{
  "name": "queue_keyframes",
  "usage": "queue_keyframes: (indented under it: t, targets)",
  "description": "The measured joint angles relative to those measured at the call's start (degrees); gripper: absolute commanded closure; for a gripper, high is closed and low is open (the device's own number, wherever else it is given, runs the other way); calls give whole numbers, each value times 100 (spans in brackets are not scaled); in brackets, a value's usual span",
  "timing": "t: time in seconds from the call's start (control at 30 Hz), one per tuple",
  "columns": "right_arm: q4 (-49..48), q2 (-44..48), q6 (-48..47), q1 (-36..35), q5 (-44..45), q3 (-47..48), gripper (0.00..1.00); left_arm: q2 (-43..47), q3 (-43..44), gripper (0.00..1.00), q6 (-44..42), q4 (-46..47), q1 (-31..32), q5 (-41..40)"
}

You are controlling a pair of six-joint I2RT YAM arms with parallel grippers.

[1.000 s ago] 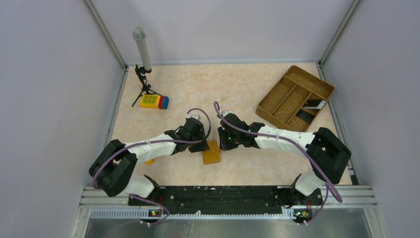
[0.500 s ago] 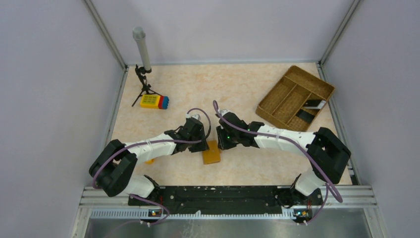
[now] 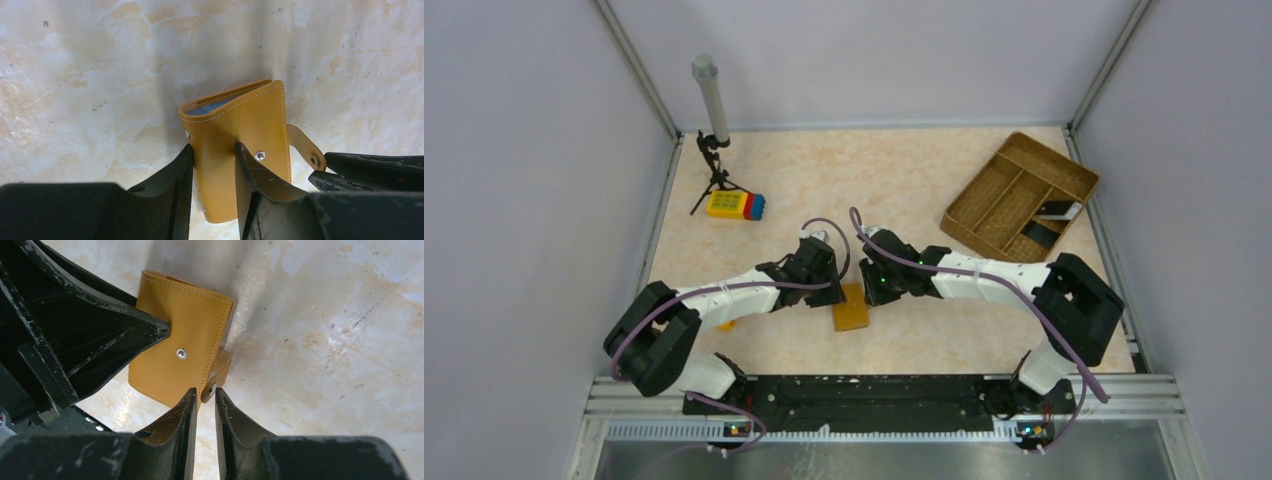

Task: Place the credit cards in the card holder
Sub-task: Close the card holder at the center of the board.

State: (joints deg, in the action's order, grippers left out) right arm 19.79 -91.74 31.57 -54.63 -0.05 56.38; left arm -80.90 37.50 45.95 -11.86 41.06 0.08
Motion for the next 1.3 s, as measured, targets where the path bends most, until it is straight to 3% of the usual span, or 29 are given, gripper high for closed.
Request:
queue_keyframes:
  t: [0.43, 0.63, 0.9, 1.3]
  targets:
    - [-2, 0, 15, 0, 42, 0, 85, -2, 0, 66, 0, 0, 2, -2]
    - [-2, 0, 22, 0, 66, 0, 96, -2, 0, 67, 0, 0, 2, -2]
    - [-2, 20, 46, 0, 109, 0, 100, -15, 11, 69, 0, -7, 2, 0]
    - [-116, 24, 48, -74, 90, 0, 100, -33, 22, 73, 2, 13, 9, 4]
